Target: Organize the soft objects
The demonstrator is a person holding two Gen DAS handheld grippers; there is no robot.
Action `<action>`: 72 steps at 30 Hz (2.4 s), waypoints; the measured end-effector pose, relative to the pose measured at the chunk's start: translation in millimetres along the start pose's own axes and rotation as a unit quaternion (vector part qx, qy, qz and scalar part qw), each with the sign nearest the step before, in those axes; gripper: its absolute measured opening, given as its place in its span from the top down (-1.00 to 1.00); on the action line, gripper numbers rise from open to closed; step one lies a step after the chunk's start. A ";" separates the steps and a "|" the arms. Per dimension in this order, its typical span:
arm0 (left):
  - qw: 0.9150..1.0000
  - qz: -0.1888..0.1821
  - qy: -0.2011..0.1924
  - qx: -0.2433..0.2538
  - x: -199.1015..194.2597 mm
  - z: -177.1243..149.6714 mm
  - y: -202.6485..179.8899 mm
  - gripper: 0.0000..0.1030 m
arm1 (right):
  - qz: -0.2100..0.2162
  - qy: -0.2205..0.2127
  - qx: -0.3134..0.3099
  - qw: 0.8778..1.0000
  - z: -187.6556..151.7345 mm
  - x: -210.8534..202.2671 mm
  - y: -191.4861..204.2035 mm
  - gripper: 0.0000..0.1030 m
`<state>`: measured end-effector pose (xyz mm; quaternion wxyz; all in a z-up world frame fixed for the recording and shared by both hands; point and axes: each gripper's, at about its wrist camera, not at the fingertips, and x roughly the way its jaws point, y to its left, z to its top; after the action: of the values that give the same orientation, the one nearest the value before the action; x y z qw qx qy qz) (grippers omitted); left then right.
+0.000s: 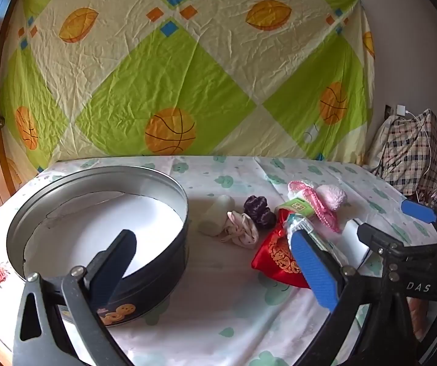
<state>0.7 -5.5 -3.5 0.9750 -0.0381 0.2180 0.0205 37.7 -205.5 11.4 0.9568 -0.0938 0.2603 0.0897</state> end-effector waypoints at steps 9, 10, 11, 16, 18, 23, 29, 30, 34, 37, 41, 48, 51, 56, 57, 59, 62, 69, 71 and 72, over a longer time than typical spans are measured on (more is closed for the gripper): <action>1.000 0.008 0.002 0.004 2.5 -2.9 -0.3 -0.99 | 0.003 0.002 0.003 1.000 -1.8 1.0 -0.7 -0.99; 1.000 0.008 0.001 0.004 2.5 -3.0 -0.2 -0.99 | 0.003 0.002 0.004 1.000 -1.5 1.1 -1.2 -0.99; 1.000 0.008 0.001 0.004 2.6 -2.5 0.1 -0.99 | 0.003 0.002 0.004 1.000 -1.1 0.9 -1.2 -0.99; 1.000 0.008 0.002 0.004 2.6 -2.5 0.5 -0.99 | 0.007 0.005 0.008 1.000 -4.9 3.4 -2.7 -0.99; 1.000 0.008 0.002 0.004 2.7 -2.8 0.7 -0.99 | 0.007 0.005 0.008 1.000 -5.5 2.9 -1.9 -0.99; 1.000 0.007 0.003 0.004 3.1 -2.4 1.4 -0.99 | 0.008 0.006 0.009 1.000 -3.7 3.0 -3.1 -0.99; 1.000 0.008 0.003 0.004 3.0 -2.4 1.6 -0.99 | 0.008 0.007 0.013 1.000 -6.6 3.6 -2.0 -0.99; 1.000 0.008 0.003 0.003 3.0 -2.4 1.7 -0.99 | 0.009 0.007 0.014 1.000 -7.1 3.7 -2.3 -0.99; 1.000 0.007 0.003 0.004 2.8 -2.6 1.7 -0.99 | 0.010 0.008 0.019 1.000 -8.8 3.6 -1.6 -0.99; 1.000 0.007 0.003 0.004 2.9 -2.2 1.6 -0.99 | 0.011 0.008 0.021 1.000 -7.6 4.2 -4.5 -0.99; 1.000 0.007 0.003 0.004 3.2 -2.6 2.0 -0.99 | 0.011 0.008 0.021 1.000 -7.6 4.3 -4.3 -0.99; 1.000 0.007 0.003 0.005 3.1 -2.2 2.2 -0.99 | 0.013 0.008 0.024 1.000 -7.8 4.2 -5.4 -0.99; 1.000 0.007 0.003 0.005 3.5 -4.7 2.6 -0.99 | 0.013 0.009 0.024 1.000 -7.7 4.4 -5.8 -0.99; 1.000 0.008 0.003 0.005 3.4 -4.6 2.3 -0.99 | 0.012 0.008 0.025 1.000 -7.7 4.0 -5.6 -0.99; 1.000 0.008 0.004 0.005 3.4 -4.4 2.3 -0.99 | 0.012 0.008 0.025 1.000 -7.8 4.0 -5.6 -0.99; 1.000 0.007 0.004 0.005 3.5 -4.4 2.3 -0.99 | 0.012 0.008 0.027 1.000 -8.3 5.0 -7.5 -0.99; 1.000 0.008 0.006 0.007 4.6 -8.7 2.4 -0.99 | 0.009 0.010 0.034 0.999 -9.9 7.9 -10.9 -0.99; 1.000 0.009 0.014 0.018 11.1 -13.0 -3.9 -0.99 | 0.005 0.015 0.056 0.998 -17.2 17.2 -25.7 -0.99; 1.000 0.003 0.020 0.020 14.3 -11.5 -7.2 -0.99 | 0.008 0.013 0.066 0.998 -19.8 19.6 -32.0 -0.99; 1.000 -0.001 0.022 0.021 16.5 -8.4 -10.3 -0.98 | 0.007 0.013 0.071 0.997 -20.4 20.9 -35.0 -0.99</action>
<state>12.7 -16.0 -17.5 0.9706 -0.0184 0.2396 0.0140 53.4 -241.3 -12.0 0.9568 -0.0250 0.2795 0.0766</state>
